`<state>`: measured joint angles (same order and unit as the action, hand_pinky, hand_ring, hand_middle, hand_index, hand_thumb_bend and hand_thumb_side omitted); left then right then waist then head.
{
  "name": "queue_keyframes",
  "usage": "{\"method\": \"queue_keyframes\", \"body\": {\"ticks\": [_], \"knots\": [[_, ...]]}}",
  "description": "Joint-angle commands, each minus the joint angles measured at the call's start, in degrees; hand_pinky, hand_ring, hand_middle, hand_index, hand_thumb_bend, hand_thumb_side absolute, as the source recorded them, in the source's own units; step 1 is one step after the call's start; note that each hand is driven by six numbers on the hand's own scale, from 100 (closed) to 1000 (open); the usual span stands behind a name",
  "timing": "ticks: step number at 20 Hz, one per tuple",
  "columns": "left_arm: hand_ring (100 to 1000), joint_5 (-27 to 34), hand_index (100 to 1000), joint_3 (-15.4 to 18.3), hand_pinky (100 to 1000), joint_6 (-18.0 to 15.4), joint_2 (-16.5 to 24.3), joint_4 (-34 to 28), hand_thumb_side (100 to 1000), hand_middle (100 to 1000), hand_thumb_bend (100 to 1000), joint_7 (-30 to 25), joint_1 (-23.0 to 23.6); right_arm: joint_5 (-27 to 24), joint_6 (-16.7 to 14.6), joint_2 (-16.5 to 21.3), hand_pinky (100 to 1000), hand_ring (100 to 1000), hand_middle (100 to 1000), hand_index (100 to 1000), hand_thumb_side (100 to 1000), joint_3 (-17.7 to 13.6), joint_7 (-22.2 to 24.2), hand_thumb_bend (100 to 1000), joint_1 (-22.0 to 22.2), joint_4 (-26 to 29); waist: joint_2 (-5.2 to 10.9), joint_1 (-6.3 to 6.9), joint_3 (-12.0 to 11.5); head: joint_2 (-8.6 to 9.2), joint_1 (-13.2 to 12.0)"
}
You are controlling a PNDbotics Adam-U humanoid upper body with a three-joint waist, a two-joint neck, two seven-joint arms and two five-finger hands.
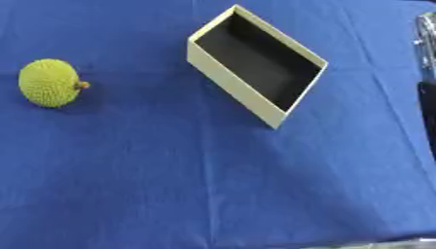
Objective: Pick up objects on the table and place them in the box.
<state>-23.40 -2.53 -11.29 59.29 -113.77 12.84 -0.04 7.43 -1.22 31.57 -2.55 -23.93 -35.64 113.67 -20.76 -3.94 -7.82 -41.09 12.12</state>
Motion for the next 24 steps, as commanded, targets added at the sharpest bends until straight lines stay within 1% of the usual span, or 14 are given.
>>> {"method": "queue_keyframes", "body": {"ticks": [1,2,5,10,13,14,15,16,18,19,20,22,24], "knots": [[899,-2.8,927,0.0,863,-0.8,2.1,-0.5,460,912,670,-2.8,-0.2,0.1,0.0,1.8,806,770,776,838,808,-0.3,0.2,326,-0.7,0.9,1.3,0.48,-0.1,0.32,-0.1],[900,-3.8,929,-0.1,865,-1.1,2.1,-0.3,454,911,682,-3.7,-0.2,0.1,0.0,1.8,806,771,776,838,808,-0.3,0.2,326,-0.7,0.9,1.28,0.45,-0.1,0.37,-0.1],[897,-6.6,892,-0.1,879,-2.0,1.4,0.5,407,879,775,-6.6,-0.4,0.1,0.0,1.8,806,770,776,838,808,-0.3,0.2,327,-0.8,0.9,1.25,0.38,-0.1,0.47,-0.1],[905,-11.4,897,-0.1,892,-2.1,-0.2,1.8,334,886,828,-11.4,-1.2,0.0,0.1,1.7,806,770,776,838,808,-0.2,0.3,328,-0.7,0.9,1.13,0.21,-0.1,0.53,-0.2],[920,-14.1,902,-0.2,911,-3.2,-1.1,2.3,311,894,872,-14.2,-1.6,-0.1,0.1,1.7,806,770,776,838,808,-0.3,0.2,329,-0.7,0.9,1.04,0.08,-0.1,0.6,-0.2],[921,-14.4,900,0.0,913,-3.4,-1.4,2.3,290,892,888,-15.1,-1.9,-0.1,0.1,1.7,806,770,776,838,808,-0.3,0.2,329,-0.7,0.9,1.02,0.04,-0.1,0.6,-0.3],[922,-14.4,900,0.4,914,-3.3,-1.6,2.2,287,892,889,-16.1,-2.4,-0.1,0.2,1.7,806,770,776,838,808,-0.3,0.2,329,-0.7,0.9,1.01,0.01,-0.2,0.61,-0.2],[924,-14.2,899,0.9,917,-3.0,-1.8,1.9,258,892,885,-17.0,-2.8,-0.1,0.2,1.7,806,770,776,838,808,-0.3,0.2,329,-0.7,0.9,1.01,-0.01,-0.2,0.6,-0.2],[926,-13.1,905,2.1,918,-1.9,-1.9,0.7,224,892,884,-18.6,-4.0,-0.1,0.2,1.7,806,770,776,838,808,-0.2,0.3,330,-0.6,0.9,0.98,-0.07,-0.3,0.56,-0.1],[926,-12.4,905,2.7,918,-1.3,-1.9,0.0,221,892,884,-19.4,-4.6,-0.1,0.3,1.7,806,770,775,838,808,-0.2,0.3,330,-0.6,0.9,0.97,-0.08,-0.3,0.54,-0.1],[927,-11.7,903,3.5,919,-0.7,-1.8,-0.4,191,893,883,-20.1,-5.4,-0.1,0.3,1.7,806,770,775,838,808,-0.2,0.3,330,-0.6,0.9,1.01,-0.09,-0.3,0.48,-0.1],[928,-10.2,901,4.7,919,0.1,-1.5,-0.7,182,894,884,-21.8,-7.3,-0.1,0.3,1.8,806,770,775,838,808,-0.2,0.3,330,-0.6,0.9,1.03,-0.1,-0.4,0.41,-0.1],[927,-8.7,893,5.6,919,1.1,-1.0,-0.8,100,894,872,-23.4,-9.2,-0.1,0.3,1.7,806,770,775,838,808,-0.1,0.4,331,-0.6,0.9,1.13,-0.05,-0.4,0.26,-0.2]]}}
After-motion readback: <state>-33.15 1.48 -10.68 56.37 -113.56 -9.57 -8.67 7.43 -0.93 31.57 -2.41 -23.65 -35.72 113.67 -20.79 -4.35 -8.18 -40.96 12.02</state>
